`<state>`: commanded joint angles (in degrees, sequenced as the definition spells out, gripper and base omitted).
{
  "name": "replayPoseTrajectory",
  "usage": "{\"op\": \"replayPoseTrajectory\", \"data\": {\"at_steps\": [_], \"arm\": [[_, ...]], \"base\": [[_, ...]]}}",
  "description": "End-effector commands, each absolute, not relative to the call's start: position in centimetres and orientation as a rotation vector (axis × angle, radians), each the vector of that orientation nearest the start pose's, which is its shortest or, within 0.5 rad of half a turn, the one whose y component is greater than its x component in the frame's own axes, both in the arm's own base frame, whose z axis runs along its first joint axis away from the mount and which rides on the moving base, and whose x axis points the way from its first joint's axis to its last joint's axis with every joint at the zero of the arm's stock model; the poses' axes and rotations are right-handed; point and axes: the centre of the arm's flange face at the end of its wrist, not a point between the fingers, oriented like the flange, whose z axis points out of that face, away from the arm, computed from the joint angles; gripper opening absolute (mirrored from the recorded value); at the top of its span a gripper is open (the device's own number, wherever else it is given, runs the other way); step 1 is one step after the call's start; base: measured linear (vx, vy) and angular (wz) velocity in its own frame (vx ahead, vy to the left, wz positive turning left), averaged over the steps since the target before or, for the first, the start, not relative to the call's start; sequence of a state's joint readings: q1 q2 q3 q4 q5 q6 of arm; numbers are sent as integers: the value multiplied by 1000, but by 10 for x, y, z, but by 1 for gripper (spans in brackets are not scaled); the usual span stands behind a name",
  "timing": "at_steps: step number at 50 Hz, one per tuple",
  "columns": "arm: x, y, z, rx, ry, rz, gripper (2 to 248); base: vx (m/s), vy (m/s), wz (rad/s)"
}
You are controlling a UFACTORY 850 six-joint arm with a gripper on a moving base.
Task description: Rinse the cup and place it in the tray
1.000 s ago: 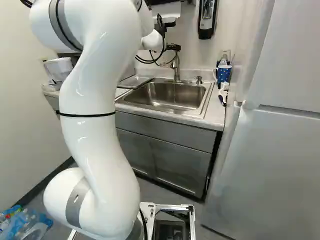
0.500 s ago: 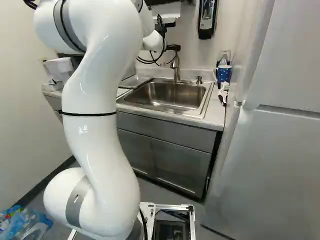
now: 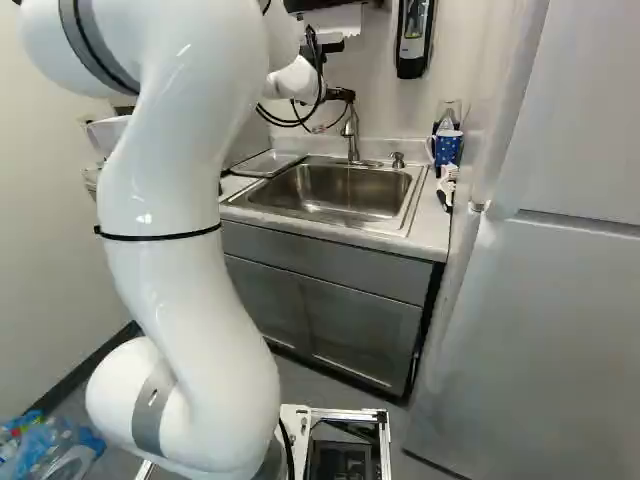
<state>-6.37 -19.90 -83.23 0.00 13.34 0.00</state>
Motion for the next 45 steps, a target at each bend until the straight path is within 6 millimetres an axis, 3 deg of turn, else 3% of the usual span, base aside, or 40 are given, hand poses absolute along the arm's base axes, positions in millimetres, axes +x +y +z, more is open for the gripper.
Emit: {"op": "replayPoseTrajectory", "data": {"at_steps": [45], "arm": [[598,-24,656,-2527,51,-1907,247]], "base": [[0,0,0]]}}
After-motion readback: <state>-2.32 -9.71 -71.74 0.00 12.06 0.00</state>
